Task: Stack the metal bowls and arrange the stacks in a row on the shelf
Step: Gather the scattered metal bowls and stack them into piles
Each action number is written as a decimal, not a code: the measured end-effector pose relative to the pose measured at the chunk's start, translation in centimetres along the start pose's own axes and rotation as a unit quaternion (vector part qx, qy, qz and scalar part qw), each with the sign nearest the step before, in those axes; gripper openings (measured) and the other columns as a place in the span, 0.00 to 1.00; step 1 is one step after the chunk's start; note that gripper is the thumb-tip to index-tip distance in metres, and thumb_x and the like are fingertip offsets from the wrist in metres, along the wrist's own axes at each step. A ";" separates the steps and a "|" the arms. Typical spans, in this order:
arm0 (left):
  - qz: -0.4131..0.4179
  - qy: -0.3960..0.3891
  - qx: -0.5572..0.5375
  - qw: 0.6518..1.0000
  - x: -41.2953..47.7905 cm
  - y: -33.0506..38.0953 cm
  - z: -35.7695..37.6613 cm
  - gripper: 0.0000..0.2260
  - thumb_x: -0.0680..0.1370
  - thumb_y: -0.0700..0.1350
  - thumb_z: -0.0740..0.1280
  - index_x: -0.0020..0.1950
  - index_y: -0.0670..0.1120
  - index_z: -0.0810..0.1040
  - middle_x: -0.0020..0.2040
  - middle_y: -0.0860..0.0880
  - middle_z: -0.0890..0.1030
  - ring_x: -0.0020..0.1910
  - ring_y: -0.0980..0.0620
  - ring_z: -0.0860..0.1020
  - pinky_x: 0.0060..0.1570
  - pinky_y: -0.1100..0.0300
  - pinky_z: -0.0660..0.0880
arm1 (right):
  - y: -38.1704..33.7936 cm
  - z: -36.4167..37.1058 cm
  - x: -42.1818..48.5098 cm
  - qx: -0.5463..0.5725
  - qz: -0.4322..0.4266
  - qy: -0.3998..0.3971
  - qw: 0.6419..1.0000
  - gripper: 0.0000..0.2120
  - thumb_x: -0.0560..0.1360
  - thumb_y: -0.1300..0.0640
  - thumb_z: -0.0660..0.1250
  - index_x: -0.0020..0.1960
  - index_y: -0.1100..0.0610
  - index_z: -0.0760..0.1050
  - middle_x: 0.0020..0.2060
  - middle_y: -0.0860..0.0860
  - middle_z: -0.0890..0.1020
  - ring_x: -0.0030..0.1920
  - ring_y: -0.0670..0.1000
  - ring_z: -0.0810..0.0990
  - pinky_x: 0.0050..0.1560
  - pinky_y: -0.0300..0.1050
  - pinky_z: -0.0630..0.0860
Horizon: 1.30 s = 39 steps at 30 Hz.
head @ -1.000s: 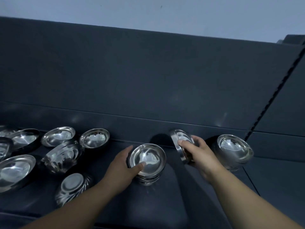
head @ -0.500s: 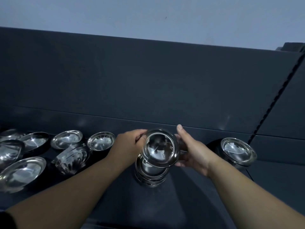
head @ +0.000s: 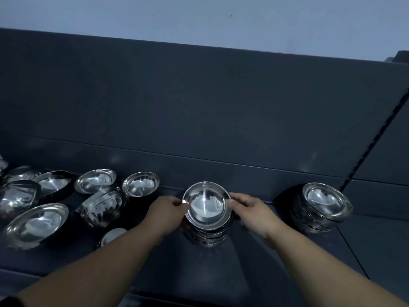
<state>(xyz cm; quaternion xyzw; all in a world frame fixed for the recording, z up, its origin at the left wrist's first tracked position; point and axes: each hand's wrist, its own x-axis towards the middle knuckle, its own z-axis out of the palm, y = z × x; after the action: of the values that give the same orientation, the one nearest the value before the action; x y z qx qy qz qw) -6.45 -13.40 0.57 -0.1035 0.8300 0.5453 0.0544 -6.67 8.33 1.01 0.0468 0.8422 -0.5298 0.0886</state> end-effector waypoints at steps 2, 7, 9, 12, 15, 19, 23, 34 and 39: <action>-0.033 -0.022 -0.052 0.998 -0.2 -0.2 0.3 0.09 0.79 0.45 0.66 0.51 0.39 0.79 0.35 0.42 0.84 0.32 0.48 0.84 0.36 0.56 0.80 | 0.4 0.1 0.3 0.014 -0.004 -0.004 1.000 0.12 0.79 0.51 0.66 0.62 0.47 0.79 0.49 0.43 0.85 0.44 0.40 0.81 0.40 0.33 0.71; -0.020 -0.011 0.017 1.000 -0.2 -1.2 0.5 0.16 0.78 0.54 0.65 0.59 0.45 0.79 0.48 0.49 0.84 0.46 0.50 0.82 0.51 0.52 0.80 | 1.6 0.6 0.6 0.014 0.015 -0.011 1.000 0.13 0.80 0.53 0.64 0.63 0.46 0.78 0.52 0.43 0.85 0.45 0.43 0.82 0.43 0.36 0.72; -0.029 -0.029 0.022 0.999 -0.6 -1.6 0.6 0.18 0.79 0.58 0.62 0.65 0.51 0.75 0.57 0.54 0.78 0.55 0.51 0.77 0.53 0.52 0.79 | 2.1 0.8 0.6 0.028 0.021 -0.006 0.999 0.14 0.80 0.50 0.64 0.65 0.44 0.76 0.54 0.42 0.84 0.50 0.46 0.83 0.44 0.40 0.73; -0.113 -0.095 -0.106 0.983 -1.3 -1.9 1.5 0.20 0.79 0.61 0.59 0.70 0.58 0.68 0.60 0.52 0.75 0.52 0.43 0.79 0.46 0.52 0.81 | 2.5 1.0 0.2 0.042 0.037 -0.010 0.998 0.13 0.80 0.48 0.61 0.64 0.39 0.73 0.56 0.40 0.82 0.54 0.51 0.83 0.40 0.44 0.78; -0.118 -0.087 -0.162 0.976 -1.2 -2.3 2.5 0.18 0.81 0.58 0.58 0.70 0.57 0.68 0.56 0.51 0.76 0.49 0.40 0.81 0.48 0.52 0.82 | 3.5 1.0 -0.3 0.058 0.041 -0.001 0.997 0.15 0.79 0.44 0.61 0.65 0.38 0.73 0.56 0.42 0.83 0.53 0.54 0.85 0.42 0.49 0.82; -0.114 -0.075 -0.204 0.970 -1.1 -2.0 4.0 0.19 0.81 0.55 0.60 0.72 0.54 0.68 0.61 0.52 0.73 0.50 0.43 0.80 0.53 0.51 0.81 | 5.2 0.1 -0.8 0.046 0.031 0.010 0.998 0.15 0.78 0.42 0.61 0.64 0.37 0.73 0.59 0.40 0.82 0.57 0.48 0.83 0.59 0.51 0.79; -0.117 -0.079 -0.236 0.961 -0.9 -1.0 6.1 0.17 0.81 0.53 0.60 0.70 0.53 0.68 0.57 0.52 0.75 0.55 0.46 0.79 0.54 0.52 0.80 | 6.5 -1.3 -1.0 0.059 0.027 0.009 0.998 0.14 0.80 0.52 0.64 0.60 0.35 0.73 0.56 0.40 0.81 0.60 0.49 0.81 0.69 0.53 0.73; -0.091 -0.107 -0.216 0.966 0.3 0.5 10.0 0.21 0.81 0.53 0.62 0.73 0.54 0.64 0.53 0.57 0.75 0.55 0.46 0.78 0.56 0.55 0.75 | 7.8 -4.0 -1.0 0.005 0.028 0.008 1.000 0.26 0.78 0.56 0.67 0.75 0.50 0.65 0.56 0.48 0.80 0.60 0.48 0.79 0.69 0.50 0.71; -0.025 -0.061 0.002 0.998 -0.9 -1.5 8.5 0.27 0.78 0.58 0.64 0.74 0.50 0.66 0.71 0.50 0.72 0.66 0.49 0.73 0.67 0.52 0.71 | 8.4 -3.0 -1.9 -0.118 0.038 -0.010 0.992 0.18 0.75 0.52 0.70 0.64 0.54 0.77 0.54 0.47 0.83 0.56 0.48 0.81 0.60 0.39 0.74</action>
<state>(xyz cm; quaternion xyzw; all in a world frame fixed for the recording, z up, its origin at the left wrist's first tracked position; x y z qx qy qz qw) -5.44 -6.04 -3.96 -0.0905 0.8232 0.5478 0.1187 -3.69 14.69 -4.80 0.0628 0.8956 -0.4232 0.1219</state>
